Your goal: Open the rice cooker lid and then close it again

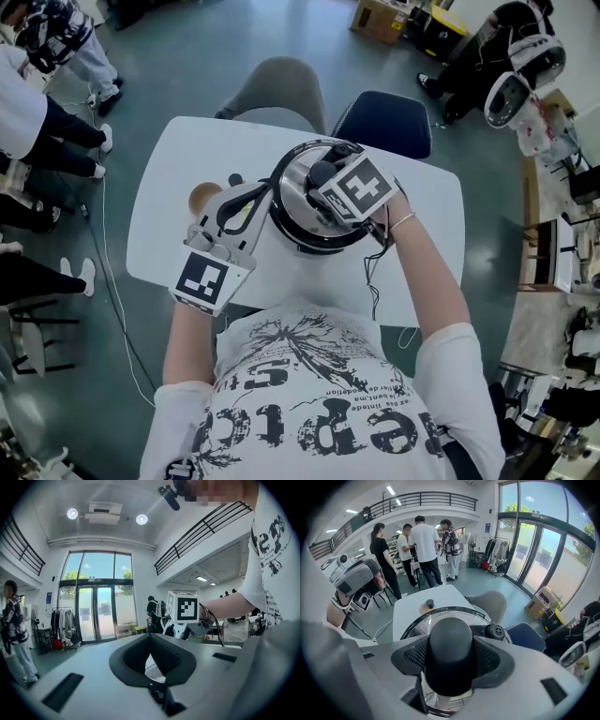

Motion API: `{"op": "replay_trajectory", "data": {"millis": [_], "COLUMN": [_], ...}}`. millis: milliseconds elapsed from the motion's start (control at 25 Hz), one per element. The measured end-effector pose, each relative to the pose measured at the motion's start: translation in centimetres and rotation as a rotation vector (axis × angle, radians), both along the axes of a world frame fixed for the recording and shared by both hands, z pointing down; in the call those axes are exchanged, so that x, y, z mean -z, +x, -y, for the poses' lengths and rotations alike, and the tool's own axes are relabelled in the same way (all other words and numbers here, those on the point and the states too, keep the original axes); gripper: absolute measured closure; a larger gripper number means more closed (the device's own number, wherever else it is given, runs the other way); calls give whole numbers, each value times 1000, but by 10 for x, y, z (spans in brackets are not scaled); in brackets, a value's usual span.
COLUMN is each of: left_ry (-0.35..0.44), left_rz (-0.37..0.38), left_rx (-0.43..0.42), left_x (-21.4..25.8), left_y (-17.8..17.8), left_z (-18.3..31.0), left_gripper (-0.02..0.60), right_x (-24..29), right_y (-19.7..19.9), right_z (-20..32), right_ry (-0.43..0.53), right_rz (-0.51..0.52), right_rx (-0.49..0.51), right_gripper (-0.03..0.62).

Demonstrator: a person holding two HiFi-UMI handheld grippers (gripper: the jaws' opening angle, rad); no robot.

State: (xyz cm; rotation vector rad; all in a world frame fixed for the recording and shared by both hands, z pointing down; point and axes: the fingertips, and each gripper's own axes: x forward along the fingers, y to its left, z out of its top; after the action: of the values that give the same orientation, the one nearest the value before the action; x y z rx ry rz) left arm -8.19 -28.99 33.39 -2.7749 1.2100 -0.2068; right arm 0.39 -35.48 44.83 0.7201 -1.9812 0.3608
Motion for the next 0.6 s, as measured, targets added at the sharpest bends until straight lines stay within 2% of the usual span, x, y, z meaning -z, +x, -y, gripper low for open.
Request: {"op": "replay_trajectory", "data": {"millis": [120, 360, 600], "left_ry": [-15, 10, 4], "left_rz": [0, -29, -33], "left_rx": [-8, -23, -35], "left_x": [-5, -3, -5], "left_y": [-5, -7, -3], "left_z": [9, 18, 19], "left_gripper": [569, 569, 569], "right_x": [-7, -21, -24], "right_y": [-2, -7, -7], "right_z": [7, 9, 9], "right_ry": [-10, -27, 11], "right_rz": [0, -7, 14], "right_rx": [-15, -23, -43], "right_gripper": [298, 298, 296]}}
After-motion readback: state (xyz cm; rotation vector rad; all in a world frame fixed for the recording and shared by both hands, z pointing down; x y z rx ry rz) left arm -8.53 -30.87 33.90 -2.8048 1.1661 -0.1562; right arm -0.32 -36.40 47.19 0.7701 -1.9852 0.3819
